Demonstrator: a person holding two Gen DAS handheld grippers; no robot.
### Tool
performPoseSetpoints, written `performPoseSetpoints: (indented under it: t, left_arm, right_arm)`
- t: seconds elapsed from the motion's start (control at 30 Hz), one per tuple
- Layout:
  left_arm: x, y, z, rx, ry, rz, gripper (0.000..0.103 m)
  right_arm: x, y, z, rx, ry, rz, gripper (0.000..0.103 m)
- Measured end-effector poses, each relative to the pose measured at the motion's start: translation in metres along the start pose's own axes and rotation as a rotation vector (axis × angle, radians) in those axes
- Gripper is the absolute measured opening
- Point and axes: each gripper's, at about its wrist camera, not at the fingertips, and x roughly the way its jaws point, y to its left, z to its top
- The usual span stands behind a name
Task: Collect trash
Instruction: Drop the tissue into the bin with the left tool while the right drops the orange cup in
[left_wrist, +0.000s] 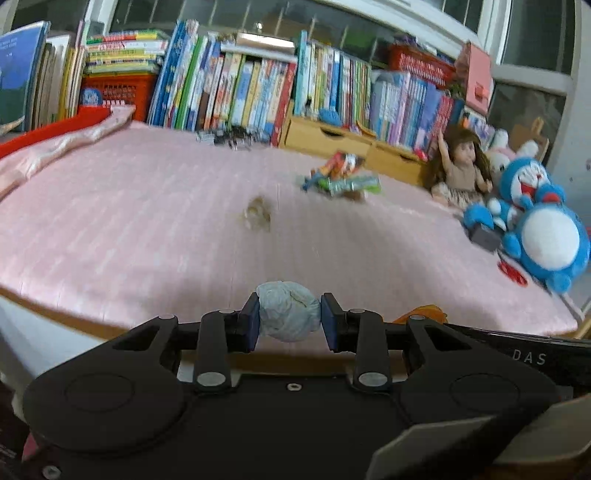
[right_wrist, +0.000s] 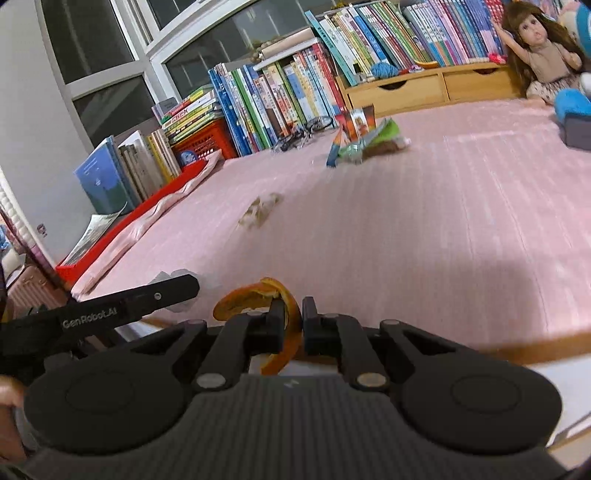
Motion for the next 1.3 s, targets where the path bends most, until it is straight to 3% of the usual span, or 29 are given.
performPoseSetpoints:
  t: [0.27, 0.73, 0.9, 0.97, 1.0, 1.1, 1.3]
  left_arm:
    - [-0.003, 0.009, -0.034, -0.042, 0.177, -0.061, 0.032]
    - [0.024, 0.024, -0.094, -0.051, 0.377, -0.013, 0.032]
    - [0.027, 0.025, -0.100, -0.031, 0.399, 0.010, 0.033]
    - [0.027, 0.024, -0.100, -0.014, 0.401, 0.029, 0.035]
    - [0.028, 0.023, -0.101, -0.008, 0.400, 0.033, 0.041]
    - [0.028, 0.021, -0.100, 0.000, 0.398, 0.032, 0.051]
    - [0.027, 0.019, -0.093, 0.006, 0.381, 0.044, 0.059]
  right_arm:
    - [-0.015, -0.005, -0.036, 0.049, 0.016, -0.037, 0.014]
    - [0.005, -0.006, -0.091, 0.077, 0.154, -0.082, 0.017]
    - [0.011, -0.009, -0.095, 0.089, 0.185, -0.099, 0.028]
    - [0.012, -0.010, -0.095, 0.094, 0.198, -0.099, 0.051]
    - [0.011, -0.011, -0.094, 0.103, 0.193, -0.095, 0.060]
    - [0.010, -0.011, -0.091, 0.099, 0.179, -0.087, 0.063]
    - [0.009, -0.010, -0.084, 0.092, 0.160, -0.094, 0.066]
